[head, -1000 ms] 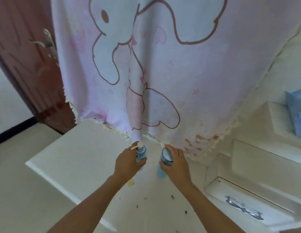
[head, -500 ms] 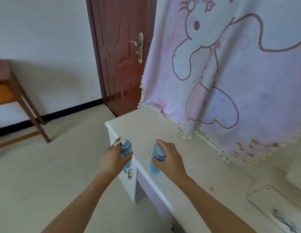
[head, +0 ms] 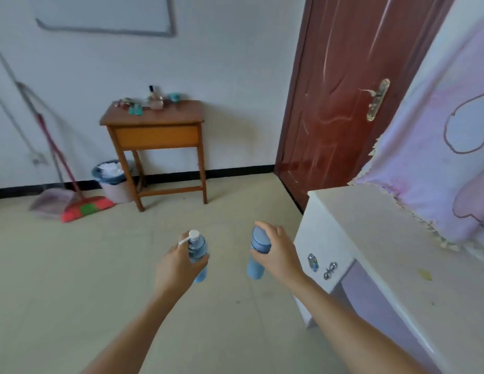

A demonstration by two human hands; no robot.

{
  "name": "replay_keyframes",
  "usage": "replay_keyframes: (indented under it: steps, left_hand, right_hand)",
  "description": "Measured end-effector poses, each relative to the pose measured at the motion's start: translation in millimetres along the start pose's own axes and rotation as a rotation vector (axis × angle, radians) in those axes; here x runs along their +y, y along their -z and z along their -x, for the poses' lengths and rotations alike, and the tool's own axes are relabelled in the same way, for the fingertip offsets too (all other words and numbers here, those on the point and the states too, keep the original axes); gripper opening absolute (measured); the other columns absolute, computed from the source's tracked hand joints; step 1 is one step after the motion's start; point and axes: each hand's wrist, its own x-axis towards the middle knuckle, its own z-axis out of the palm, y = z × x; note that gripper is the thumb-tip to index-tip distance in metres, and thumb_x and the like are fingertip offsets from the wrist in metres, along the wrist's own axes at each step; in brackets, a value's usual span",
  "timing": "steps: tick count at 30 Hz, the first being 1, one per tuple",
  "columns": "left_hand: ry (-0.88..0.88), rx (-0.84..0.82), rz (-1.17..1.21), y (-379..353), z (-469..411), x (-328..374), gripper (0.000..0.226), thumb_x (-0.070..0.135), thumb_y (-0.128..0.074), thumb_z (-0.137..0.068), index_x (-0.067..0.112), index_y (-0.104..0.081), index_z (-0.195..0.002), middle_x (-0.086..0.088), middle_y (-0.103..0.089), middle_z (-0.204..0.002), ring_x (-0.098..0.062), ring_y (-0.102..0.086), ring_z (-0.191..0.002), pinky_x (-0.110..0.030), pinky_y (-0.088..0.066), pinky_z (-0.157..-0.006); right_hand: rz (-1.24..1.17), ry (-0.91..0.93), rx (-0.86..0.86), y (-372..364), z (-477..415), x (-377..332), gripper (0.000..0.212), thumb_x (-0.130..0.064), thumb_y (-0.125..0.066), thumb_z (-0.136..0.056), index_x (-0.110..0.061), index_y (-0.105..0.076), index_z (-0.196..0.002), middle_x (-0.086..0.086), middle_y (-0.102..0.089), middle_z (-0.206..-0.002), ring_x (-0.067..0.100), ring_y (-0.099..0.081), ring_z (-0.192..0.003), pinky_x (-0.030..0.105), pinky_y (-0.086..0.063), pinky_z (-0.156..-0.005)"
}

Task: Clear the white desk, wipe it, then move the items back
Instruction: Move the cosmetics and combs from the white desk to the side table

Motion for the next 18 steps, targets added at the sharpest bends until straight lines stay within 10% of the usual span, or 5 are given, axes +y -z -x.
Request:
replay_keyframes:
  steps: [18]
  left_hand:
    - [0.368,0.474,-0.129,221,21,-148,0.04,0.028,-0.066,-0.079,0.018,-0.05,-0.114,0.014,-0.047,-0.067,-0.011,-0.048,-0.062,-0.02,-0.032,-0.05]
  right_hand:
    - [-0.132,0.442,-0.459,-197,-57,-209,0.061,-0.028,-0.068,-0.078,-0.033,-0.039,-0.131,-0.005,-0.045,-0.106,0.009,-0.046,-0.091,0.019,-0.035,-0.076]
